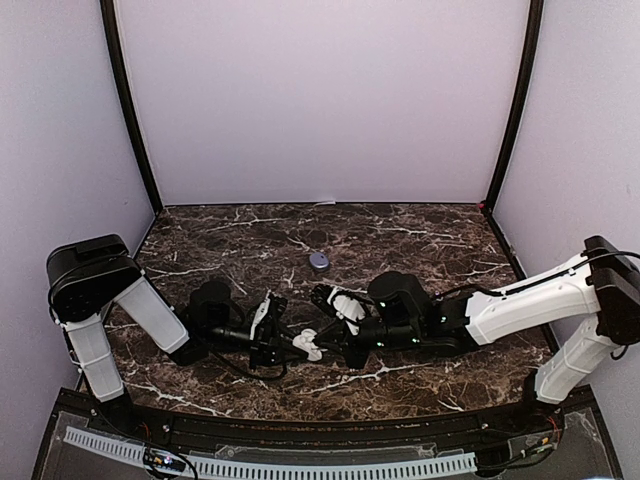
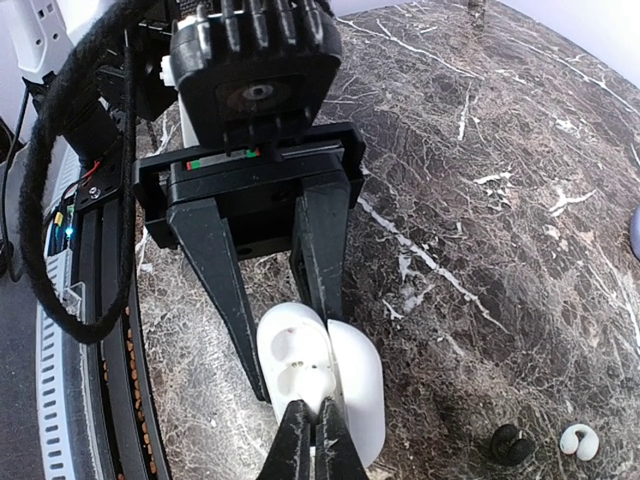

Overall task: Insert the wireless bluetooth earbuds into the charging case
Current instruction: Pick up the left earbud from the right side groove of the charging case, then insert the left earbud into the left side groove of the charging case.

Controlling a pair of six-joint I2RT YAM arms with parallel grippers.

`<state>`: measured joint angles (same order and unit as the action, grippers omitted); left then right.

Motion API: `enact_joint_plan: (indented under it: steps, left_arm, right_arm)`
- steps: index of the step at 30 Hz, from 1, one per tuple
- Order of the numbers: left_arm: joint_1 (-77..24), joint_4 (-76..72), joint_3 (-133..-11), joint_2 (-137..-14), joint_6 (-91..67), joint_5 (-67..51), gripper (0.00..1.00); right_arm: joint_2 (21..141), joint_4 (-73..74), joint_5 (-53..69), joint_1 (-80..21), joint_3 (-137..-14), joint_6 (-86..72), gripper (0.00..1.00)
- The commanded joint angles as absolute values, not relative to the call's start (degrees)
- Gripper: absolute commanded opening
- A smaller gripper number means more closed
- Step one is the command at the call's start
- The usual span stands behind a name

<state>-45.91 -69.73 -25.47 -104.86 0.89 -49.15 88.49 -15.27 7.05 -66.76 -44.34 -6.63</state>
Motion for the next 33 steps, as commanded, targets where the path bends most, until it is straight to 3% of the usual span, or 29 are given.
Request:
enact_joint_plan:
  steps: [1,33]
  left_arm:
    - [-46.1,-70.3,-26.5,-103.3,1.1,-51.0,0.18]
    - [-46.1,-68.7,-27.2,-103.5,1.1,-51.8,0.18]
  right_arm:
    - [89.5,-17.5,8.2,-67.3,-46.2,-6.2,0.0]
    - [91.2,-16.3,9.8,-67.3,-48.6,-4.9,0.0]
